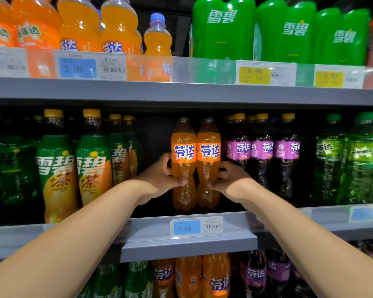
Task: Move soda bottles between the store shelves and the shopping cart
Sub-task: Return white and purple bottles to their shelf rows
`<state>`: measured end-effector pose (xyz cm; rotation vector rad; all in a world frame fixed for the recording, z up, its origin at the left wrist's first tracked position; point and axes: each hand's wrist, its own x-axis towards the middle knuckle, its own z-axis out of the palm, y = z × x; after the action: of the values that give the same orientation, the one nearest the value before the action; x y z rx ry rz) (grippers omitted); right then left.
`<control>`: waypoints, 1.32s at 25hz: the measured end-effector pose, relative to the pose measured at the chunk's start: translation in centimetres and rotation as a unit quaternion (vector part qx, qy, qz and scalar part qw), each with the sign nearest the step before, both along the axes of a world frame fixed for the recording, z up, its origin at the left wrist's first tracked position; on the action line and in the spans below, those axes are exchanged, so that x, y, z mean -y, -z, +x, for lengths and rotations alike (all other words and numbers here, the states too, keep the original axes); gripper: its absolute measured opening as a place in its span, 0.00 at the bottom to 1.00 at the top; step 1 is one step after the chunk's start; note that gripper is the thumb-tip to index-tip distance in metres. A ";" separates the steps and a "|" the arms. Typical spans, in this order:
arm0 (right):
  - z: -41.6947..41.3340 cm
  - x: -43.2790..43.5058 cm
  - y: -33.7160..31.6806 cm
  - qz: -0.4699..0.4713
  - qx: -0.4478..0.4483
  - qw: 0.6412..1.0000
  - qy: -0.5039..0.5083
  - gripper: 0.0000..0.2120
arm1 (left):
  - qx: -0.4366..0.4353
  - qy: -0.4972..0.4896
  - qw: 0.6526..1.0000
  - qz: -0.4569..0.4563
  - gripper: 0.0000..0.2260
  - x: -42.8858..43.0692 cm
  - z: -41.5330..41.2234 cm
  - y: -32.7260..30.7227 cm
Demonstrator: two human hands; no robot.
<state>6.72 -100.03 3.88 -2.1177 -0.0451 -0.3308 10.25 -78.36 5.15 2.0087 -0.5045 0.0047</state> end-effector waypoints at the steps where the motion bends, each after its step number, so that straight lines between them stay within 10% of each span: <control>1: -0.2 0.0 -0.1 0.004 0.002 1.000 -0.002 0.31 | 0.006 -0.003 1.000 0.009 0.37 -0.2 -0.1 0.0; 33: -3.2 0.8 0.7 0.004 0.016 0.998 -0.055 0.21 | 0.110 -0.009 0.992 0.056 0.32 -2.7 -3.9 2.0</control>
<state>3.51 -100.87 3.22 -2.0917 -0.1789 -0.2988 6.39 -75.63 3.13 2.1344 -0.6381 0.2143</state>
